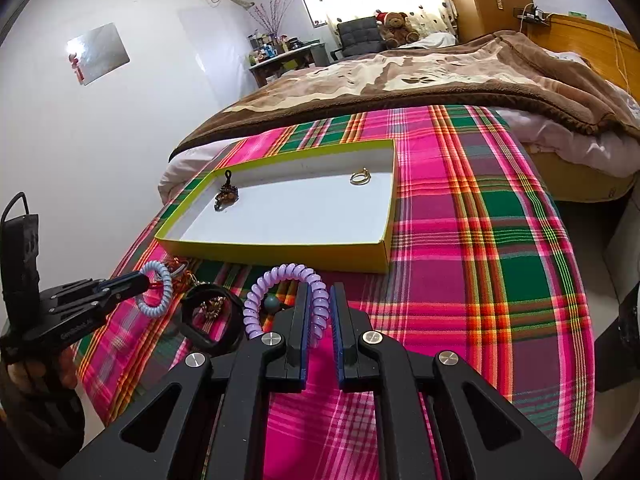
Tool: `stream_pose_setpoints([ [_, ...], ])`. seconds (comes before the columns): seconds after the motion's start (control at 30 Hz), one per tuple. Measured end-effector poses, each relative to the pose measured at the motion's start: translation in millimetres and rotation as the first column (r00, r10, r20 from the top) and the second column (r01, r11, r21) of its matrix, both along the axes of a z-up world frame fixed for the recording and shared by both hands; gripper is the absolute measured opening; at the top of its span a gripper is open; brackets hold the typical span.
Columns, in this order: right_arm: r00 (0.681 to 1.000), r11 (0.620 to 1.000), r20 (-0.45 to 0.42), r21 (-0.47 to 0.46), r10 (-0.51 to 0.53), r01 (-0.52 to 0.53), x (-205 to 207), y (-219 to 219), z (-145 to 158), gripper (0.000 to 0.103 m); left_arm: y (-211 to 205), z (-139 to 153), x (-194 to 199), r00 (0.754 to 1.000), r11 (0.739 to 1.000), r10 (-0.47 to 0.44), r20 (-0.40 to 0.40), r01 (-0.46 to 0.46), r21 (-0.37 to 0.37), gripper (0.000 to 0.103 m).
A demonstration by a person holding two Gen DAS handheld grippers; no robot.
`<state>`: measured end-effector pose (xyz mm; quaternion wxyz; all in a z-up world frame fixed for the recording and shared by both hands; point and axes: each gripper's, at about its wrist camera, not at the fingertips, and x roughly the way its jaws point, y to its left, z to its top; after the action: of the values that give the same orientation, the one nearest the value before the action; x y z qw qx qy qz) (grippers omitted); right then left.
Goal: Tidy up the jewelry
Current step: 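Grasp the light blue coil bracelet with the left tool, then carry both coil bracelets over the white box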
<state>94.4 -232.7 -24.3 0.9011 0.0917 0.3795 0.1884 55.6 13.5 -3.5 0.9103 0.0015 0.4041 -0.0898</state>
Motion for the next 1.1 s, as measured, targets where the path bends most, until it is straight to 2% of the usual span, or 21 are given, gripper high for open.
stream_pose_setpoints([
  [0.1, 1.0, 1.0, 0.007, -0.005, 0.003, -0.003, -1.6, 1.8, 3.1, 0.01, 2.8, 0.3, 0.1, 1.0, 0.999, -0.019, -0.014, 0.019, -0.041, 0.011],
  [0.47, 1.0, 1.0, 0.005, -0.015, 0.016, -0.015, -4.3, 10.1, 3.8, 0.01, 14.6, -7.2, -17.8, 0.999, 0.998, -0.04, -0.036, 0.038, -0.051, 0.011],
  [0.73, 1.0, 0.999, 0.0, -0.025, 0.026, -0.026, -5.5, 18.5, 3.2, 0.01, 20.5, -20.5, -24.6, 0.994, 0.997, -0.068, -0.084, 0.064, -0.047, 0.011],
  [0.9, 1.0, 0.999, 0.0, -0.026, 0.031, -0.031, -6.0, 22.9, 3.5, 0.01, 23.0, -20.2, -30.0, 0.992, 0.994, -0.089, -0.094, 0.083, -0.07, 0.012],
  [0.97, 0.999, 0.999, 0.0, -0.025, 0.034, -0.034, -6.4, 24.5, 3.6, 0.01, 23.4, -22.1, -32.2, 0.991, 0.996, -0.079, -0.109, 0.074, -0.049, 0.019],
  [1.03, 0.999, 0.999, 0.001, -0.024, 0.035, -0.035, -7.0, 24.6, 3.4, 0.01, 24.2, -21.9, -34.7, 0.99, 0.994, -0.093, -0.105, 0.087, -0.059, 0.039],
  [1.1, 0.999, 0.999, -0.003, -0.024, 0.035, -0.035, -6.4, 25.0, 2.2, 0.01, 24.9, -24.9, -34.7, 0.988, 0.995, -0.088, -0.126, 0.081, -0.058, 0.041],
])
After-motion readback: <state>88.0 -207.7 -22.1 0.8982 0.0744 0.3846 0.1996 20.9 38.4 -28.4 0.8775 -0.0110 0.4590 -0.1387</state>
